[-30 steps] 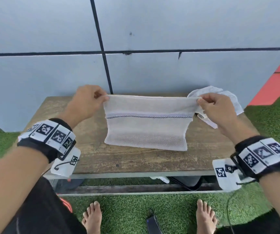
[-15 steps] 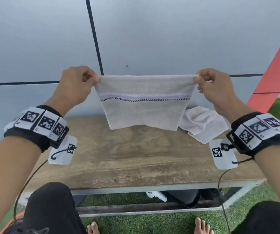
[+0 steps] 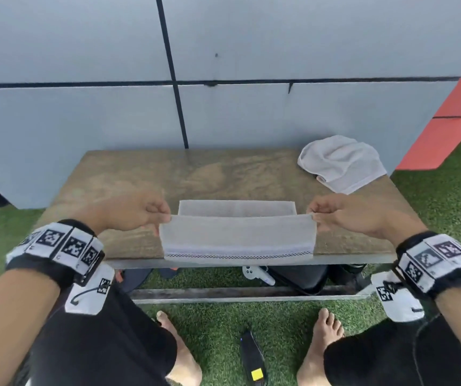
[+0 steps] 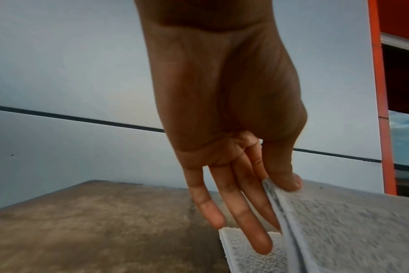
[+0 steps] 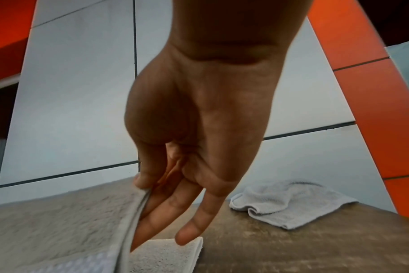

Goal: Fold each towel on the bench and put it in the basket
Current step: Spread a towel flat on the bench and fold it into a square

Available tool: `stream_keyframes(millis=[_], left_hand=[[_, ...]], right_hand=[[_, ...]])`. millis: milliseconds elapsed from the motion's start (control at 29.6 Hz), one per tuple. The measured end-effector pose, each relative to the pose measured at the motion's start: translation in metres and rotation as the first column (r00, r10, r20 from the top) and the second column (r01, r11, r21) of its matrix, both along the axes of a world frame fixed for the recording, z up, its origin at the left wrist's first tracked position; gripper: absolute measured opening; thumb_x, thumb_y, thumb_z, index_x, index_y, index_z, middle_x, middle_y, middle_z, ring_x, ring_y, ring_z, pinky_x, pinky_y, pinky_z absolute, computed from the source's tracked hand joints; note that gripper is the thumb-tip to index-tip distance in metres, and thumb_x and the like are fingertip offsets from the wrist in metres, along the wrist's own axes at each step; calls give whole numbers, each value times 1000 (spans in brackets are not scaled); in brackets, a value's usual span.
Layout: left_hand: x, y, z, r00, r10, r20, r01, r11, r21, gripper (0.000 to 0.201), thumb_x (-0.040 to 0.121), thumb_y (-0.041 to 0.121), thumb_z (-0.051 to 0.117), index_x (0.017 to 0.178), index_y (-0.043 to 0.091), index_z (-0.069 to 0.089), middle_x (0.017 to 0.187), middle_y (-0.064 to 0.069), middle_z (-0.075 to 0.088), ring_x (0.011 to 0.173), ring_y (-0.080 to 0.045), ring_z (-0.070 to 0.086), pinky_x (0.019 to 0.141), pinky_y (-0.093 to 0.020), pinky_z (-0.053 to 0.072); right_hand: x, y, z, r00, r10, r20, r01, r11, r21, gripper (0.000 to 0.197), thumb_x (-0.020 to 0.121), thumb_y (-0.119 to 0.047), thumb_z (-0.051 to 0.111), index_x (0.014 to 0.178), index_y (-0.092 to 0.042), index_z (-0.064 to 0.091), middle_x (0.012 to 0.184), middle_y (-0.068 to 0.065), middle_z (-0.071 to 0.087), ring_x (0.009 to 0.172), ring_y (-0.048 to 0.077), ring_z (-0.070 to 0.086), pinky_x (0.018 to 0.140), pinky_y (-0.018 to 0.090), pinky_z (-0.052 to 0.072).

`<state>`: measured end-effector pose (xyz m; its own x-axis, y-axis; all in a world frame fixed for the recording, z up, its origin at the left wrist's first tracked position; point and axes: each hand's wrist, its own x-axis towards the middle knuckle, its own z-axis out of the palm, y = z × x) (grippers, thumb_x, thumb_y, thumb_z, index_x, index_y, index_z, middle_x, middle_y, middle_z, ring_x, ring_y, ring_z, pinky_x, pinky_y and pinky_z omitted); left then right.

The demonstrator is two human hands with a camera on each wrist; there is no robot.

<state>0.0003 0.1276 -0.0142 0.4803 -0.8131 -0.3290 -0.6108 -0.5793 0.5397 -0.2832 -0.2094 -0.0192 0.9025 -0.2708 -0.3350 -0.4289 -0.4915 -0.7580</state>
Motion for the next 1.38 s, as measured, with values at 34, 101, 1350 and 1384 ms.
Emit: stream_keyframes(millis=[34, 101, 1350, 1384], left_hand=[[2, -1, -4, 1000, 15, -4, -15, 1000, -4, 7, 94, 23, 67, 88, 21, 68, 79, 10, 75, 83, -16, 71, 84, -36, 50], [4, -6, -9, 998, 49, 25, -49, 999, -17, 7, 94, 26, 68, 87, 23, 69, 76, 10, 76, 79, -18, 72, 80, -34, 52], [42, -91, -85, 860, 385, 335, -410, 912, 3, 8, 90, 29, 71, 89, 22, 73, 94, -3, 71, 84, -24, 65, 74, -36, 53], [42, -90, -84, 863, 383, 330, -407, 913, 4, 8, 89, 29, 73, 87, 22, 74, 92, -3, 72, 84, -24, 66, 76, -38, 55]], right_hand=[[2, 1, -2, 999, -32, 1, 32, 999, -15, 10, 101, -3, 53, 97, -4, 63, 88, 3, 68, 71, 1, 59, 63, 7, 43], [9, 2, -7, 995, -97, -9, 97, 994, -41, 11, 102, -7, 53, 97, -4, 63, 91, 2, 72, 70, 0, 67, 65, 10, 47], [100, -17, -89, 939, -341, 44, 314, 799, -513, 12, 98, -21, 55, 94, -15, 64, 89, 3, 65, 83, 22, 58, 72, 33, 46], [99, -17, -88, 939, -340, 47, 315, 800, -511, 12, 98, -22, 57, 94, -15, 66, 89, 4, 67, 83, 22, 60, 74, 35, 49]])
